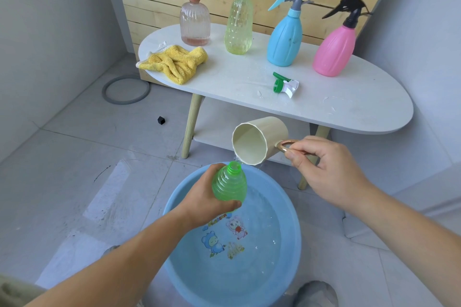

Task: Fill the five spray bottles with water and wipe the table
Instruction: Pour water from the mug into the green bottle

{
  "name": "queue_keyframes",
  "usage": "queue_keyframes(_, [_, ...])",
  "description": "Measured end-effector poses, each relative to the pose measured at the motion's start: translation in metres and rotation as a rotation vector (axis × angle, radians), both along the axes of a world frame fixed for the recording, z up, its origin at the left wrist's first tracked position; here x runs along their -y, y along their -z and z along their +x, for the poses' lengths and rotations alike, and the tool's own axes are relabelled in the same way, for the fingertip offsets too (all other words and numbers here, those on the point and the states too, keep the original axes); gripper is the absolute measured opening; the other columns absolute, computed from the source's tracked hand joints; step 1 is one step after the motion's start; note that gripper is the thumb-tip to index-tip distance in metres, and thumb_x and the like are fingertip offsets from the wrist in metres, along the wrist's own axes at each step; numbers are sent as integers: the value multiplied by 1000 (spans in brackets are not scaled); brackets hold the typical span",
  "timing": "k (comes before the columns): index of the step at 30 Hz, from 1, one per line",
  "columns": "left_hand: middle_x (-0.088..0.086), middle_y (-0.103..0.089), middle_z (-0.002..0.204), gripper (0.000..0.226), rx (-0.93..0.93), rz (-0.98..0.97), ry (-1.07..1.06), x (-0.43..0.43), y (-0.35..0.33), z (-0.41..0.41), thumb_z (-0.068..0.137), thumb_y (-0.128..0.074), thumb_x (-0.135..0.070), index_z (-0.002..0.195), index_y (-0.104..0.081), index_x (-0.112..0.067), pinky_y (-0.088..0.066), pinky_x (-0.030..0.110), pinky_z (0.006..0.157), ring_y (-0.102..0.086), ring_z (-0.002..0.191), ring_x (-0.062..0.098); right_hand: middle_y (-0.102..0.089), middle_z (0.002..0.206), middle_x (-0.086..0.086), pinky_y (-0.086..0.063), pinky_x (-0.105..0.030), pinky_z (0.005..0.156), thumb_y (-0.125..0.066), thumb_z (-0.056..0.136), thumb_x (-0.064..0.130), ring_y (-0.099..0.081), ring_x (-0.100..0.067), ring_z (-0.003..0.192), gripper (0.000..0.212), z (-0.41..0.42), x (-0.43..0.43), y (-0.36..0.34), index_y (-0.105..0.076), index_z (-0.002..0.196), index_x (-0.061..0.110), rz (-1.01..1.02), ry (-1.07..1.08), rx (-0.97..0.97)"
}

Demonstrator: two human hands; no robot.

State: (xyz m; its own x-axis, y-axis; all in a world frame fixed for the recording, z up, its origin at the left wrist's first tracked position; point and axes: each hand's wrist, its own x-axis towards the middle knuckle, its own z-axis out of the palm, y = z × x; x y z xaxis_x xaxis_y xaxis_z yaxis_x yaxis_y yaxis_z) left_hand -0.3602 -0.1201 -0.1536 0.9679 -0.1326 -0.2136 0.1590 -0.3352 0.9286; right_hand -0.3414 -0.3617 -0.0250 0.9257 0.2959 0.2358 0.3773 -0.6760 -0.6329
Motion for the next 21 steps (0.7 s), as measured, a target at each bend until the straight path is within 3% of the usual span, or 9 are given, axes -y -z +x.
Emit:
queue_keyframes(5, [-10, -60, 114, 76, 2, 12, 4, 1, 0, 0, 71, -90, -20, 132, -46, -34, -50, 9, 65, -62, 100, 8, -62, 80, 17, -35, -8, 69, -62, 94, 24, -57, -6, 85, 30, -1, -2, -2, -59, 74, 46, -25, -8, 18])
queue_keyframes(12, [-9, -60, 114, 77, -6, 7, 2, 1, -2, 0, 72, -90, -18, 134, -46, -33, -50, 9, 62, -62, 98, 7, -63, 79, 13, -37, -12, 73, -63, 93, 23, -57, -8, 88, 18, 1, 2, 2, -68, 78, 30, -43, -15, 42])
queue_keyframes(18, [-10, -59, 113, 77, -6, 15, 4, 1, -3, 0, 73, -89, -17, 134, -45, -34, -48, 7, 61, -61, 96, 5, -61, 75, 15, -39, -15, 76, -56, 91, 35, -55, -7, 86, 18, 3, 1, 3, -66, 77, 33, -64, -33, 86])
queue_keyframes(21, [-10, -59, 111, 76, -6, 11, 0, 1, -4, -1, 73, -89, -16, 133, -46, -32, -49, 7, 62, -61, 94, 5, -60, 75, 14, -38, -16, 76, -60, 93, 29, -55, -8, 86, 20, 2, 1, 2, -61, 75, 39, -71, -45, 100])
